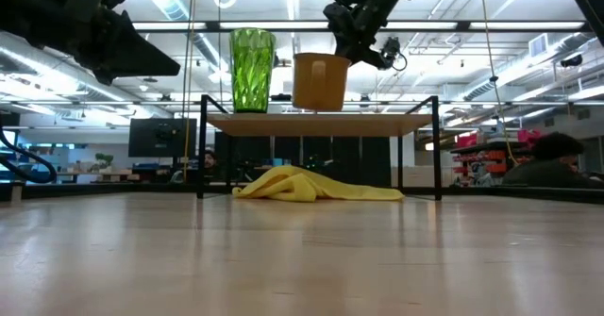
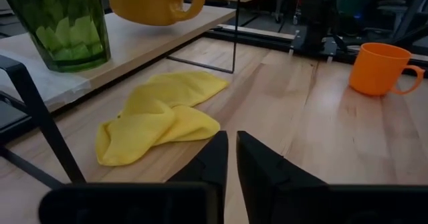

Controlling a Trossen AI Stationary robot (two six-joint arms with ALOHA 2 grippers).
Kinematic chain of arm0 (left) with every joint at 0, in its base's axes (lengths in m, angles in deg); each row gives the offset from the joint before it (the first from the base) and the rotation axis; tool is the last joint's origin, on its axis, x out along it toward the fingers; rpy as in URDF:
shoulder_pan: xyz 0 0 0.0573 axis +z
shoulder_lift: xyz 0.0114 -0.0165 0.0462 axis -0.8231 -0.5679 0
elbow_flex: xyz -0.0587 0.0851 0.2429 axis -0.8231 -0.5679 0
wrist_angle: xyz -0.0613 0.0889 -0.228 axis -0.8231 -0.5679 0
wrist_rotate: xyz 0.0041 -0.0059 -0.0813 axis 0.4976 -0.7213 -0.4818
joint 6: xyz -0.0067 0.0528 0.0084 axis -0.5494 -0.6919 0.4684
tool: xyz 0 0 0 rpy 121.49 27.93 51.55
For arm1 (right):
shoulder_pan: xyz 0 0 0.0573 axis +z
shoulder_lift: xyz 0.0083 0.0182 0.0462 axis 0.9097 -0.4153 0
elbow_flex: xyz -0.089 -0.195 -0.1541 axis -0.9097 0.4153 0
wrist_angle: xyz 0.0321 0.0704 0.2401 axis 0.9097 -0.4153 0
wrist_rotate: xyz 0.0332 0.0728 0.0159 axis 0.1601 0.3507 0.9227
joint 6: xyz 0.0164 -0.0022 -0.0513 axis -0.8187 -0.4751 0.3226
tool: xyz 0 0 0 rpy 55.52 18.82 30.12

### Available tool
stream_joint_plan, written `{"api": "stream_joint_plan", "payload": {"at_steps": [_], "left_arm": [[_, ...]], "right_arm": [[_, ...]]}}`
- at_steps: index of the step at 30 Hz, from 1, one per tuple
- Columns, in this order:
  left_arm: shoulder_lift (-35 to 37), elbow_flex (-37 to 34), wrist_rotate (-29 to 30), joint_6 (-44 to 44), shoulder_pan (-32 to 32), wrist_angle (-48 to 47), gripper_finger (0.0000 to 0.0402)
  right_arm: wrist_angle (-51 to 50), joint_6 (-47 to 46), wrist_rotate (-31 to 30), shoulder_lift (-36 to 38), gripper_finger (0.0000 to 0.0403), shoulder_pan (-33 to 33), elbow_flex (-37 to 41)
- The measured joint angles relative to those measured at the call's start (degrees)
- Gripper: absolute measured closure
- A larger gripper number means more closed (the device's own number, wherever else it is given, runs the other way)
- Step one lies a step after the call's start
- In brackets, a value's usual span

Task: Stack small to large cups/mugs on shelf
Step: Put the yellow mug on the shelf

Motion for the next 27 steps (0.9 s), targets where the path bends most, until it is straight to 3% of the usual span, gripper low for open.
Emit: {"api": "stream_joint_plan", "payload": {"at_steps": [27], "left_arm": [[0.00,-0.04,0.01,0.04,0.00,-0.42,0.0376]], "right_arm": [[-0.65,1.22,-0.09,0.00,0.0387,0.00,0.04]]}}
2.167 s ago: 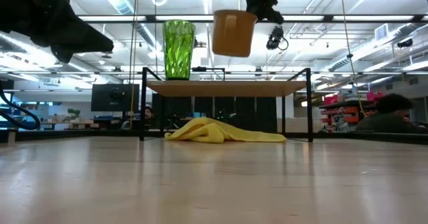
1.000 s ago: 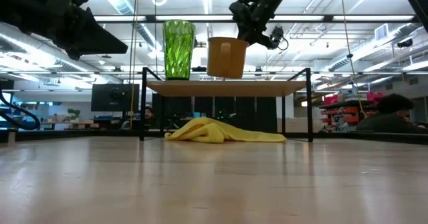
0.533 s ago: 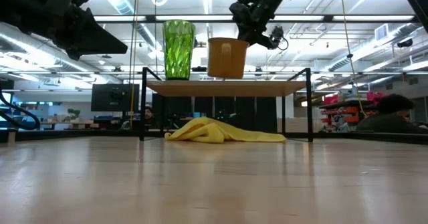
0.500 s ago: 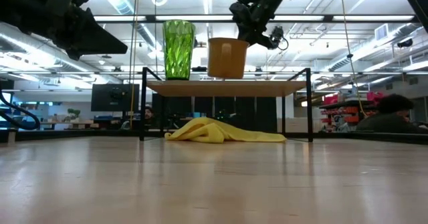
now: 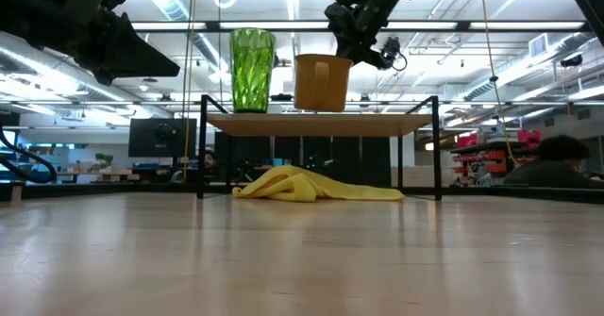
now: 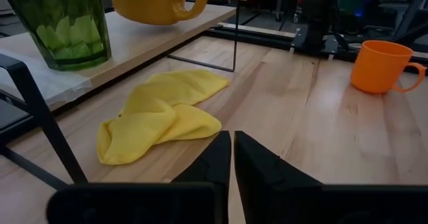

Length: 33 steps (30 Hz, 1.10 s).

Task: Stack small to large cups/mugs on shelf
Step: Put the yellow mug on the shelf

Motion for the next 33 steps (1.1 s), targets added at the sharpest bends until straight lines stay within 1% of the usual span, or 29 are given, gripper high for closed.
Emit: {"api": "stream_joint_plan", "payload": {"at_steps": [11,21,23,28,33], "left_arm": [[0.00,0.00,-0.01,0.02,0.00,-0.03,0.0368],[0.00,0.00,-0.01,0.02,0.00,-0.31,0.0378],[0.00,0.00,-0.01,0.02,-0.01,-0.37,0.0375],[0.00,0.00,-0.01,0.02,0.00,-0.39,0.0368],[0.00,0.00,-0.01,0.06,-0.01,-0.39,0.0371]], "right_arm": [[0.20,0.42,0.07,-1.16,0.0387,0.33,0.09],[1.21,1.25,0.16,-1.57,0.0387,0.26,0.07],[1.22,1.18,-0.07,-1.60,0.0381,0.26,0.07],[2.59,0.03,-0.39,-1.73,0.0354,0.22,0.07],[2.97,-0.28,-0.42,-1.73,0.0346,0.20,0.04]]}}
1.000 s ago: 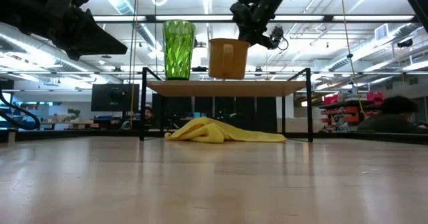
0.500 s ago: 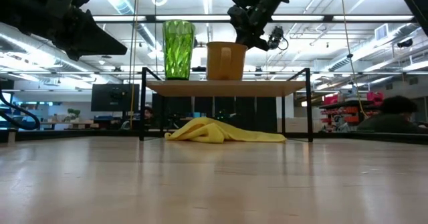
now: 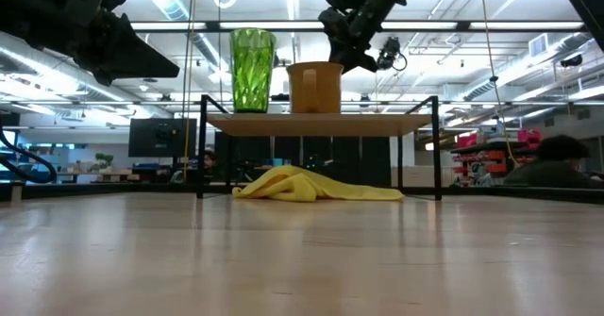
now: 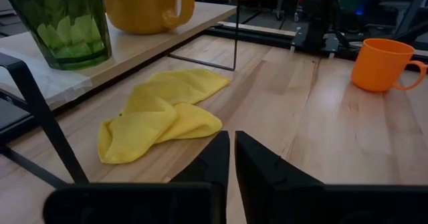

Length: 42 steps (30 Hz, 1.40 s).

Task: Stack small to large cups/mugs on shelf
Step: Put the yellow mug on the shelf, then put the orange mug on the shelf

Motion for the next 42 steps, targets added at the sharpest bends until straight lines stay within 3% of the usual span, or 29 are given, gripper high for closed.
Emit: {"api": "stream_joint_plan", "payload": {"at_steps": [7,17,31,42], "left_arm": [[0.00,0.00,0.00,1.43,0.01,-1.01,0.0381],[0.00,0.00,0.00,1.47,0.01,-1.07,0.0370],[0.00,0.00,0.00,1.47,-0.03,-1.41,0.0375],[0.00,0.00,0.00,1.38,-0.03,-2.45,0.0372]], "right_arm": [[0.08,-0.03,-0.17,0.00,0.0349,0.00,0.00],[0.05,0.05,-6.02,0.04,0.0332,0.07,0.00],[3.10,0.63,-6.51,0.37,0.0316,-0.66,-1.39],[-8.59,0.25,-6.58,0.37,0.0316,-0.31,-6.02]]}}
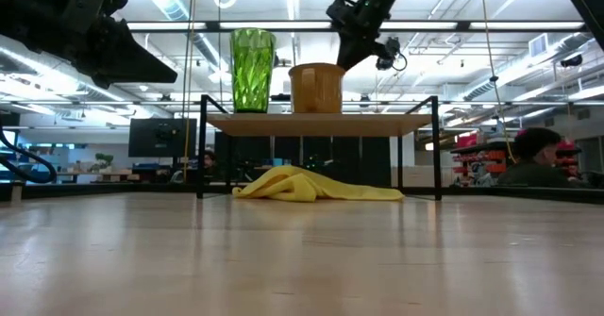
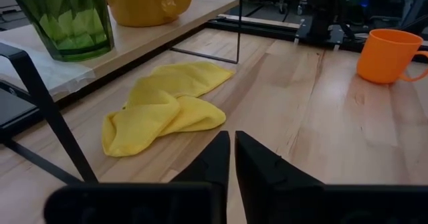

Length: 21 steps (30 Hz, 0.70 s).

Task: Stack small to large cups/mugs on shelf
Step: Put the orange mug on the shelf

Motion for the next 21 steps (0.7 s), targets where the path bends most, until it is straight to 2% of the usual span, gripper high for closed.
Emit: {"api": "stream_joint_plan", "payload": {"at_steps": [3,8,12,21], "left_arm": [[0.00,0.00,0.00,0.02,0.00,0.01,0.0377],[0.00,0.00,0.00,0.02,0.00,0.02,0.0376],[0.00,0.00,0.00,0.02,-0.02,0.00,0.0369],[0.00,0.00,0.00,0.02,-0.02,-0.07,0.0368]], "right_arm": [[-4.17,-1.16,-0.18,0.22,0.0316,0.86,-0.50],[-9.69,-3.27,-5.65,2.40,0.0317,4.24,-0.56],[-12.77,-6.02,-11.21,5.73,0.0317,8.67,-0.56],[-17.56,-14.65,-18.75,16.21,0.0317,21.94,-0.56]]}}
